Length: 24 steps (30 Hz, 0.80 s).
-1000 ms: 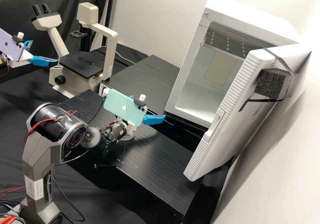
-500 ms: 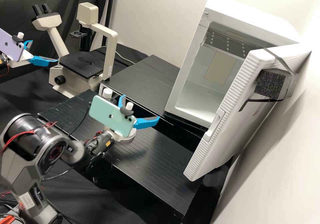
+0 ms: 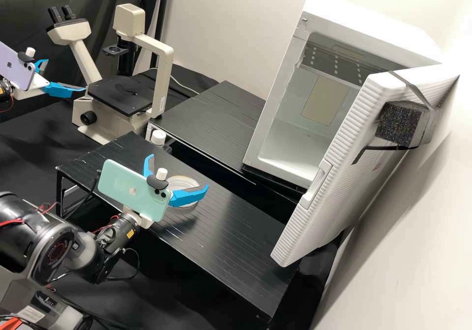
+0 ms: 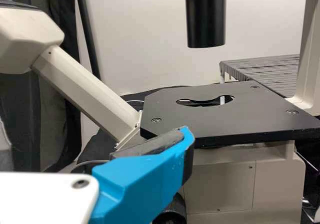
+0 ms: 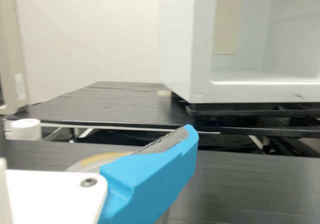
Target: Return the petri dish to the incubator.
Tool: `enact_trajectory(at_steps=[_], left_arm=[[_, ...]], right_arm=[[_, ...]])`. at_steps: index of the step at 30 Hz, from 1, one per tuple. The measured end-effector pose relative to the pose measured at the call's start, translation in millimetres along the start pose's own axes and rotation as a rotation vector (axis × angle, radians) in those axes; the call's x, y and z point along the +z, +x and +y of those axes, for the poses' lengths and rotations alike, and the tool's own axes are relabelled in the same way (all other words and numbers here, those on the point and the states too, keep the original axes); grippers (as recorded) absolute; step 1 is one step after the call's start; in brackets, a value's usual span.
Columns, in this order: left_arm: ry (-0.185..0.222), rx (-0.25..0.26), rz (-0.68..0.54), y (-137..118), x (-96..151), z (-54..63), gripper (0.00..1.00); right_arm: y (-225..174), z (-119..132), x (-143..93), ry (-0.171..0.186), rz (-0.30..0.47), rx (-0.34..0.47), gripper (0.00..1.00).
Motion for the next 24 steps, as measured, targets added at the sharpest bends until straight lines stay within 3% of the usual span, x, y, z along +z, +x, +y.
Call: enact_trajectory(at_steps=[9, 18, 24], left_arm=[[0.0, 0.0, 0.0, 0, 0, 0.0, 1.0], [0.0, 0.0, 0.0, 0, 0, 0.0, 1.0], [0.0, 0.0, 0.0, 0, 0, 0.0, 1.0]], right_arm=[[-4, 8, 0, -0.017, -0.054, 0.052, 1.0], [-11, -2, -4, -0.037, -0.127, -0.047, 1.0], [-12, -4, 0, -0.044, -0.169, -0.065, 1.0]])
